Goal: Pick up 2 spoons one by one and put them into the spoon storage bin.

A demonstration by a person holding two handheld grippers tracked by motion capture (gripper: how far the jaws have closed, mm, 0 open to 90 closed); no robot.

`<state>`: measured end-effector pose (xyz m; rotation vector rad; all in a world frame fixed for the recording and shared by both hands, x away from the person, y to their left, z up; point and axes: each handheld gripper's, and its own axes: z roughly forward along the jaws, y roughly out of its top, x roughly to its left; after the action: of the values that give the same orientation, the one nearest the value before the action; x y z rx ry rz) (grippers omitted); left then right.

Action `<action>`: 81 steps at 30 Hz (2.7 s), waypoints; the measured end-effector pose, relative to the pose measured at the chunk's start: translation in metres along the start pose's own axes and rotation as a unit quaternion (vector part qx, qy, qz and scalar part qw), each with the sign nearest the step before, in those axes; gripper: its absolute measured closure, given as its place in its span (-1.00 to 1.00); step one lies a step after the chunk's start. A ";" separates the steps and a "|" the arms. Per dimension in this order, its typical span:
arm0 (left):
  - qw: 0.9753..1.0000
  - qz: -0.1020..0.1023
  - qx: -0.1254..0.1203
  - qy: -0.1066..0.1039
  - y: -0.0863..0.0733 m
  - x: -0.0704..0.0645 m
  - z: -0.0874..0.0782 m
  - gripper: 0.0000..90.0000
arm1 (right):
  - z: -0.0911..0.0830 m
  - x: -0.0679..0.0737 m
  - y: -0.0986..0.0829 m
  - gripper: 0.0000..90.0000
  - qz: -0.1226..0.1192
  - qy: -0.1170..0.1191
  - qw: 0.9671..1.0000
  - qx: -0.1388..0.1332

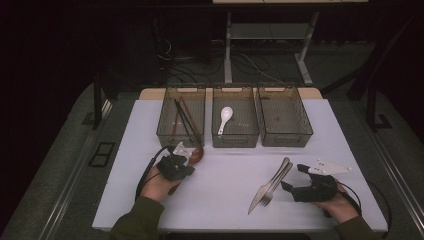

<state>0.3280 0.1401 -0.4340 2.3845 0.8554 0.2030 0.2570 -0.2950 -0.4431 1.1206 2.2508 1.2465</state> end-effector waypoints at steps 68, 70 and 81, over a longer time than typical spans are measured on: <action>0.999 0.012 -0.036 -0.006 0.023 0.024 0.023 0.39 | 0.001 -0.003 0.000 -0.73 0.000 -0.002 1.000 0.003; 0.999 0.021 -0.033 0.001 0.023 0.021 0.023 0.48 | 0.001 -0.003 0.000 -0.73 0.001 -0.003 1.000 0.003; 0.999 0.031 -0.027 -0.001 0.022 0.019 0.020 0.78 | 0.000 -0.002 0.000 -0.73 0.000 -0.001 1.000 0.000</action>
<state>0.3616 0.1286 -0.4388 2.3621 0.7660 0.2444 0.2583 -0.2965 -0.4433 1.1215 2.2497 1.2441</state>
